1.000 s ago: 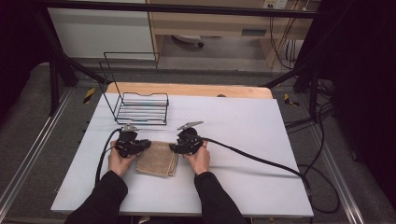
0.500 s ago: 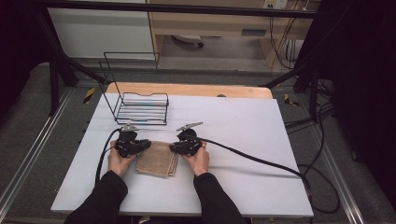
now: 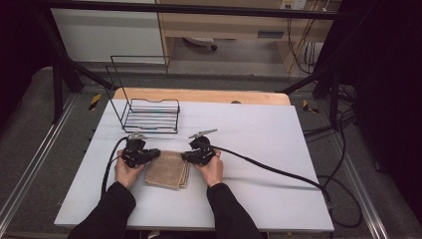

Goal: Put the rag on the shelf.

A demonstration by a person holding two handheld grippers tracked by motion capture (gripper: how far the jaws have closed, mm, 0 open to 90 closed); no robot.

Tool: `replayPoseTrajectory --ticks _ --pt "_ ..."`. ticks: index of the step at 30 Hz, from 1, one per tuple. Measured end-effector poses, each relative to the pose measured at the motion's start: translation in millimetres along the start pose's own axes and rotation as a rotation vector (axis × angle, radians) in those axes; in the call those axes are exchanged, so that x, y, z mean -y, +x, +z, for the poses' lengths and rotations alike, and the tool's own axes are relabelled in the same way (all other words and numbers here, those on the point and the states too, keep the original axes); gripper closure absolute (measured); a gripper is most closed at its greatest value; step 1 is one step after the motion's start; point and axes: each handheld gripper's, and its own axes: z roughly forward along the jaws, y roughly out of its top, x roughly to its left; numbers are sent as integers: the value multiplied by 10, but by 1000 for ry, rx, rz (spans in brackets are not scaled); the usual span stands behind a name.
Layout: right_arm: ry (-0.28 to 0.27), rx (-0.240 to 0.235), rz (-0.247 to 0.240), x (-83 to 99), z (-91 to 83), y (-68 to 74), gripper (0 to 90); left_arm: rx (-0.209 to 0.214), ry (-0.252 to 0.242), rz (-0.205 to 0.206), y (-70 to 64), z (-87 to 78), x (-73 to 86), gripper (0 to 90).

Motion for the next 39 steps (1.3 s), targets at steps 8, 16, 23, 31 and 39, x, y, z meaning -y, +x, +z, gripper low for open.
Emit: replayPoseTrajectory --ticks 8,16,23,31,39 --pt "-30 -7 0 -17 -50 27 827 11 -34 -7 5 -88 -15 838" --pt "-71 -23 -18 -45 -159 86 827 16 -77 6 -33 -213 -30 840" --pt "-106 -27 -48 -47 -232 136 828 23 -104 12 -64 -319 -28 840" --pt "-135 -38 -66 -46 -319 196 828 36 -131 14 -92 -431 -25 840" --pt "-170 -40 -90 -66 -409 251 829 46 -155 23 -116 -531 -51 841"
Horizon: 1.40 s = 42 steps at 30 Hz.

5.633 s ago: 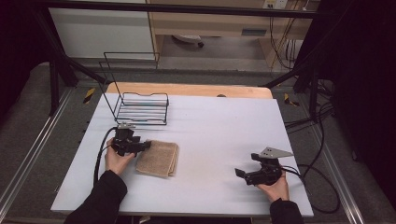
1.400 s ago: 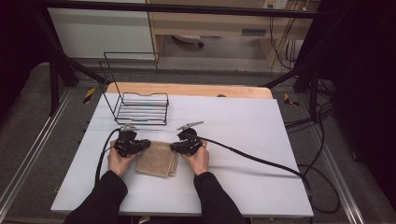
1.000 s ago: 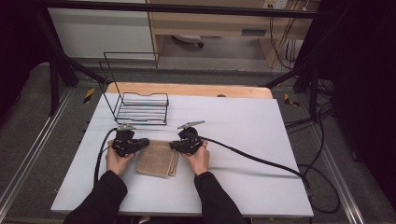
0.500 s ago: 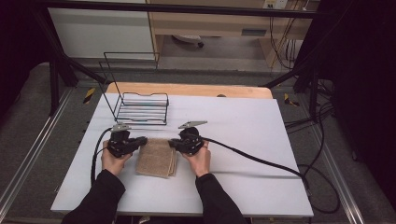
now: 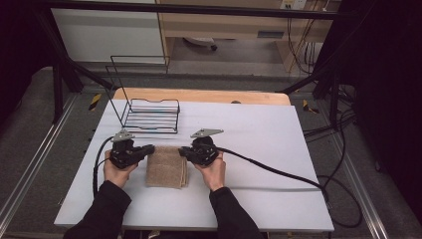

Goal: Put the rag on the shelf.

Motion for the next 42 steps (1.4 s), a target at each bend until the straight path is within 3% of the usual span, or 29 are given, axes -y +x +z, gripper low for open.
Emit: replayPoseTrajectory --ticks 24,35,42 --pt "-94 4 -80 -209 -320 109 832 11 -109 55 -199 -289 -185 845" --pt "-125 9 -148 -397 -388 254 834 -4 -159 54 -186 -441 -251 846" --pt "-143 6 -158 -458 -396 293 834 -13 -186 49 -175 -532 -297 847"
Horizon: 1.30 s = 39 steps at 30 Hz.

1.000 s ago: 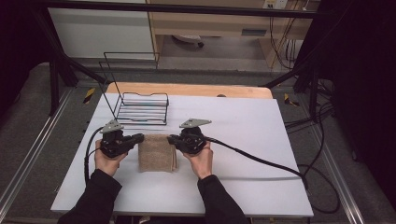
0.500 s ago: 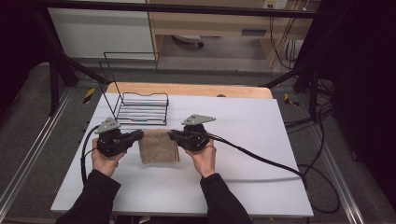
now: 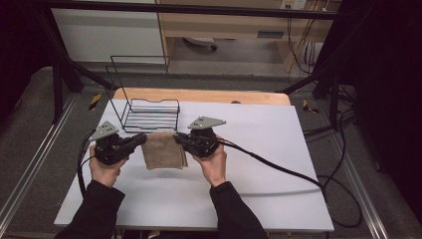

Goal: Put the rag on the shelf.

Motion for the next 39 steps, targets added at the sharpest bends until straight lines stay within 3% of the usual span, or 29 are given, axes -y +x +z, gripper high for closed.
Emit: replayPoseTrajectory --ticks 27,39 --pt "-93 7 -23 -221 17 80 835 -18 -64 3 62 -160 -175 847" --pt "-145 17 -33 -375 2 101 836 -28 -121 9 104 -226 -330 847"
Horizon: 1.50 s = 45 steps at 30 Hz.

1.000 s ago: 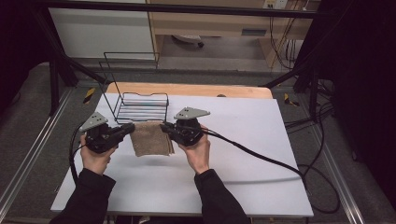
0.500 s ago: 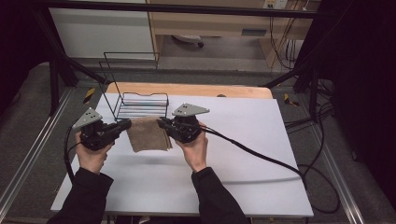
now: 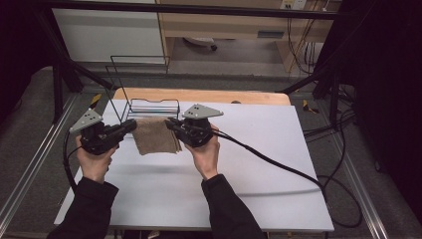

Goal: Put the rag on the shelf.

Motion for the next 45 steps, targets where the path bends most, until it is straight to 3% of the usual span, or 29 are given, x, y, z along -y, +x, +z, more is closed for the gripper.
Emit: replayPoseTrajectory --ticks 27,45 --pt "-91 31 -39 -391 110 13 836 -21 -126 -1 149 -79 -361 849" --pt "-143 44 -64 -663 174 47 836 -45 -183 9 221 -178 -625 850"
